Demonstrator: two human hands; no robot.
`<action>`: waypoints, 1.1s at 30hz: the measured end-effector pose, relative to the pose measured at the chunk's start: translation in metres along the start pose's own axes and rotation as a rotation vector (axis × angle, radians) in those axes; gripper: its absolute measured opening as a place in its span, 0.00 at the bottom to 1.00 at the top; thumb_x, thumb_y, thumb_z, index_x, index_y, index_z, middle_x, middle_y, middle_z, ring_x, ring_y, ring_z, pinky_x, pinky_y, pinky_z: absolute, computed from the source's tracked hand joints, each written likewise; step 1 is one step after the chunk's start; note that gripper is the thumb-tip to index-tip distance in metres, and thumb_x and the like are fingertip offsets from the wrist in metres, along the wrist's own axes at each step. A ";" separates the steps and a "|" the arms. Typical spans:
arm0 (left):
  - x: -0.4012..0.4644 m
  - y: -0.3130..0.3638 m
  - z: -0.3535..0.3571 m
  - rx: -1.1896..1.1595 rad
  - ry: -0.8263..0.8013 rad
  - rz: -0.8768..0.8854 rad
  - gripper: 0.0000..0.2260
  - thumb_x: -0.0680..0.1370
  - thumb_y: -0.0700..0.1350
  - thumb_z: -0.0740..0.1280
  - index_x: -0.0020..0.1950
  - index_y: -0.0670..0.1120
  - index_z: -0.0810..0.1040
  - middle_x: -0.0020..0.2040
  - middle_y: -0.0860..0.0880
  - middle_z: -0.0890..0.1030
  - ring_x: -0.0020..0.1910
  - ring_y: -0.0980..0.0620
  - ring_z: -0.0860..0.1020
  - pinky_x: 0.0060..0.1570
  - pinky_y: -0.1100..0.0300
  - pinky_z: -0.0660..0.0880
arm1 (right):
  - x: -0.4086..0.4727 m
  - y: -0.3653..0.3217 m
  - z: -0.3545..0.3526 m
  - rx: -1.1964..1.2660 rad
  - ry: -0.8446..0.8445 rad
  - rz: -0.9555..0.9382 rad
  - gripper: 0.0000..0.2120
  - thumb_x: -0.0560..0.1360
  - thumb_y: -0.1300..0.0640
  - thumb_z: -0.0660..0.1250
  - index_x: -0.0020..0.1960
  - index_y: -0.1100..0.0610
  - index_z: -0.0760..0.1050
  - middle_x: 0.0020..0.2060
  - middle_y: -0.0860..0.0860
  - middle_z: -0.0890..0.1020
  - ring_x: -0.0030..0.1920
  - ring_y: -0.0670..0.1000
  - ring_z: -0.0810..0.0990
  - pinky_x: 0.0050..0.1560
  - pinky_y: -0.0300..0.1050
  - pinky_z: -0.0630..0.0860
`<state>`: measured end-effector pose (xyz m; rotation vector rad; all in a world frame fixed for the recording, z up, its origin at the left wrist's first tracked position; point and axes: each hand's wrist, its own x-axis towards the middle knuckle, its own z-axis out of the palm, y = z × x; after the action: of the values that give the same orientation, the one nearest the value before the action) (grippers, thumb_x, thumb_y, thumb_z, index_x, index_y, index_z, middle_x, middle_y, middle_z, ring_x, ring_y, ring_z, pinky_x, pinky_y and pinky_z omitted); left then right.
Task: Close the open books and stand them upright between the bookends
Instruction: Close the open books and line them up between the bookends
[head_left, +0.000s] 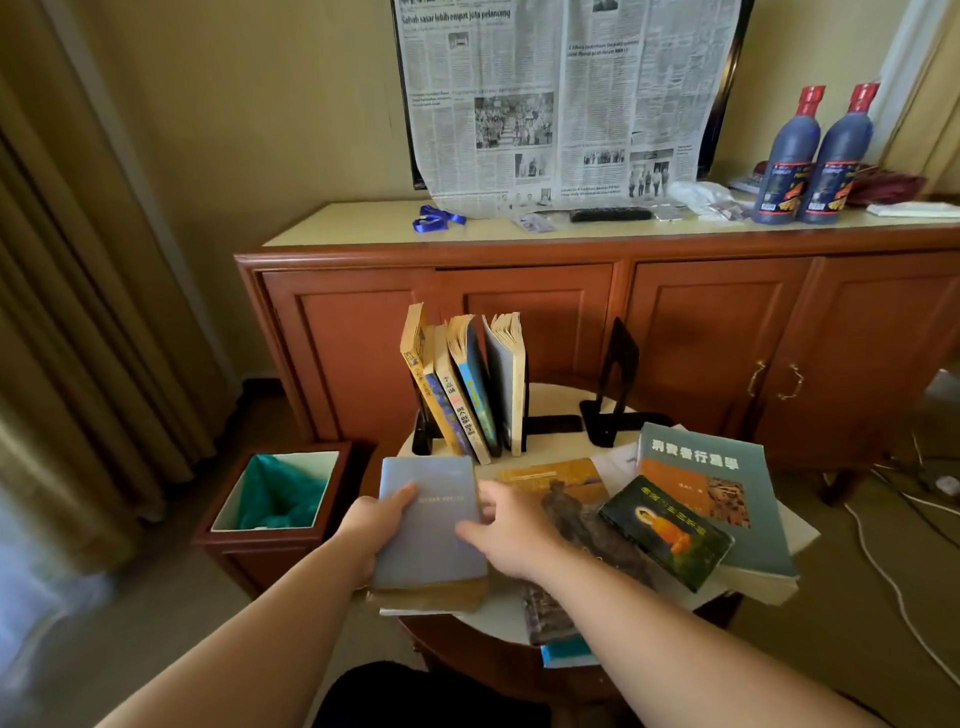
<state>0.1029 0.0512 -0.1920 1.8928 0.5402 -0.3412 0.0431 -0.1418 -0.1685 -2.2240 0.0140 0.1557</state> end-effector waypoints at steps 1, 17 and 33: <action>0.001 -0.005 0.000 0.058 -0.003 0.010 0.26 0.79 0.62 0.70 0.59 0.38 0.78 0.49 0.41 0.84 0.46 0.41 0.84 0.50 0.47 0.83 | -0.002 0.002 -0.003 -0.009 0.005 0.002 0.25 0.79 0.50 0.72 0.74 0.51 0.72 0.67 0.49 0.79 0.65 0.51 0.78 0.55 0.41 0.77; -0.037 0.036 0.101 0.635 -0.007 0.608 0.22 0.81 0.59 0.67 0.72 0.51 0.74 0.68 0.49 0.73 0.70 0.46 0.70 0.69 0.46 0.72 | -0.029 0.112 -0.117 -0.474 0.485 0.354 0.27 0.73 0.32 0.68 0.66 0.46 0.73 0.63 0.50 0.77 0.64 0.56 0.74 0.62 0.54 0.75; -0.070 0.025 0.127 0.791 -0.252 0.832 0.34 0.75 0.73 0.65 0.78 0.63 0.65 0.74 0.56 0.68 0.77 0.50 0.63 0.80 0.39 0.53 | -0.026 0.089 -0.106 -0.271 0.293 0.304 0.15 0.79 0.39 0.67 0.47 0.50 0.80 0.40 0.46 0.83 0.40 0.47 0.81 0.42 0.46 0.80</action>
<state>0.0585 -0.0892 -0.1865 2.5695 -0.6625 -0.2378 0.0225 -0.2809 -0.1712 -2.4866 0.5198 -0.0060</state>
